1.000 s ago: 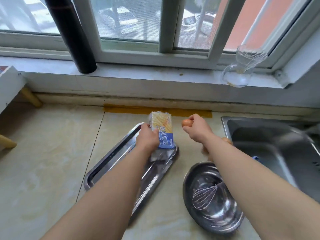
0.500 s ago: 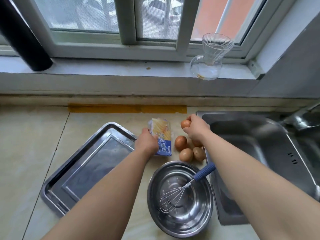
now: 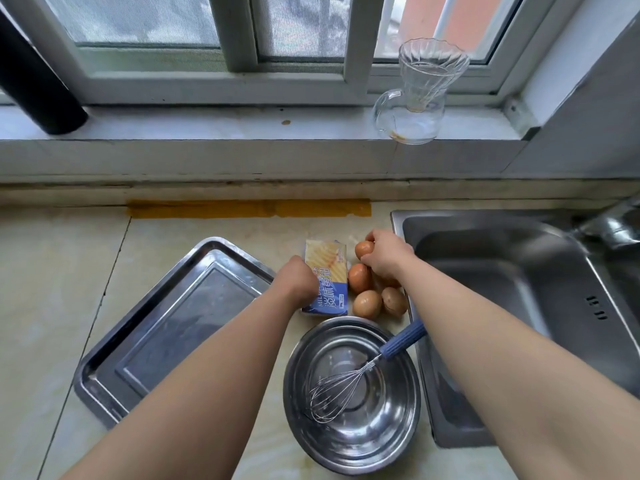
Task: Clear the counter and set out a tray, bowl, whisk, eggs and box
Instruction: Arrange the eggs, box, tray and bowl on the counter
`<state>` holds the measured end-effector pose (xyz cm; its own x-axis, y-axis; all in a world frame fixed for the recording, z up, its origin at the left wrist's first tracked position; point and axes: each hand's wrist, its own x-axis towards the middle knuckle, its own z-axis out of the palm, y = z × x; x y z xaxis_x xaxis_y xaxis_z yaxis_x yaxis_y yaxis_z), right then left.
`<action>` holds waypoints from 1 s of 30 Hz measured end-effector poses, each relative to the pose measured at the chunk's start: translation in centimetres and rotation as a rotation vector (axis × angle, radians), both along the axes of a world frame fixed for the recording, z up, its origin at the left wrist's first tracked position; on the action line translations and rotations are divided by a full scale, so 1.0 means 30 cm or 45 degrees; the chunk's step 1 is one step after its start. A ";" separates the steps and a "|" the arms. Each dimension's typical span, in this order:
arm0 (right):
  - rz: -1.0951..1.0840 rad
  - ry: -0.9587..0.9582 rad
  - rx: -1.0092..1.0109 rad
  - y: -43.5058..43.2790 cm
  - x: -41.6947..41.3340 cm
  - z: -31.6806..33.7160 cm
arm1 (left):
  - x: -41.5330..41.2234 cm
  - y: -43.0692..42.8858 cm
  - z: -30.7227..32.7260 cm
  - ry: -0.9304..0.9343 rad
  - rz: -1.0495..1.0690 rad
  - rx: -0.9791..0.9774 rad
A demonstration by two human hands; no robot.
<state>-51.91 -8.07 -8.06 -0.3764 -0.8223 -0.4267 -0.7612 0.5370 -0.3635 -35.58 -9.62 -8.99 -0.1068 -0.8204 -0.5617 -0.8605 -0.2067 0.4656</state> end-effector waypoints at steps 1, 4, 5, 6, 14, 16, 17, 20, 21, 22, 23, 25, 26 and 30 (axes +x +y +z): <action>0.000 -0.008 0.005 -0.001 -0.001 -0.001 | -0.001 0.001 0.003 -0.014 -0.011 0.002; 0.007 -0.022 0.033 -0.005 0.001 0.006 | -0.002 0.003 0.014 -0.056 -0.060 -0.001; 0.008 -0.026 0.038 -0.006 0.002 0.008 | -0.001 0.006 0.017 -0.076 -0.089 -0.001; 0.007 -0.029 0.041 -0.006 0.004 0.011 | 0.000 0.008 0.017 -0.093 -0.110 -0.003; 0.021 -0.053 0.065 0.000 0.010 0.036 | 0.007 0.014 0.024 -0.086 -0.168 -0.006; 0.021 -0.049 0.078 0.004 0.013 0.041 | 0.008 0.014 0.025 -0.100 -0.211 -0.008; 0.021 -0.036 0.083 0.006 0.014 0.042 | 0.009 0.015 0.028 -0.109 -0.225 -0.009; 0.027 0.024 0.098 0.016 0.020 0.047 | 0.009 0.021 0.040 -0.123 -0.216 -0.026; 0.032 0.034 0.103 0.019 0.024 0.048 | 0.010 0.022 0.040 -0.118 -0.188 -0.025; 0.036 0.041 0.106 0.022 0.027 0.050 | 0.013 0.023 0.041 -0.106 -0.163 -0.028; 0.037 0.042 0.109 0.023 0.030 0.051 | 0.014 0.023 0.042 -0.098 -0.146 -0.033; 0.035 0.037 0.110 0.028 0.033 0.057 | 0.019 0.024 0.044 -0.071 -0.127 -0.035; 0.035 0.036 0.109 0.029 0.033 0.059 | 0.021 0.024 0.046 -0.052 -0.118 -0.044; 0.044 0.031 0.123 0.034 0.045 0.077 | 0.031 0.029 0.060 -0.041 -0.084 -0.071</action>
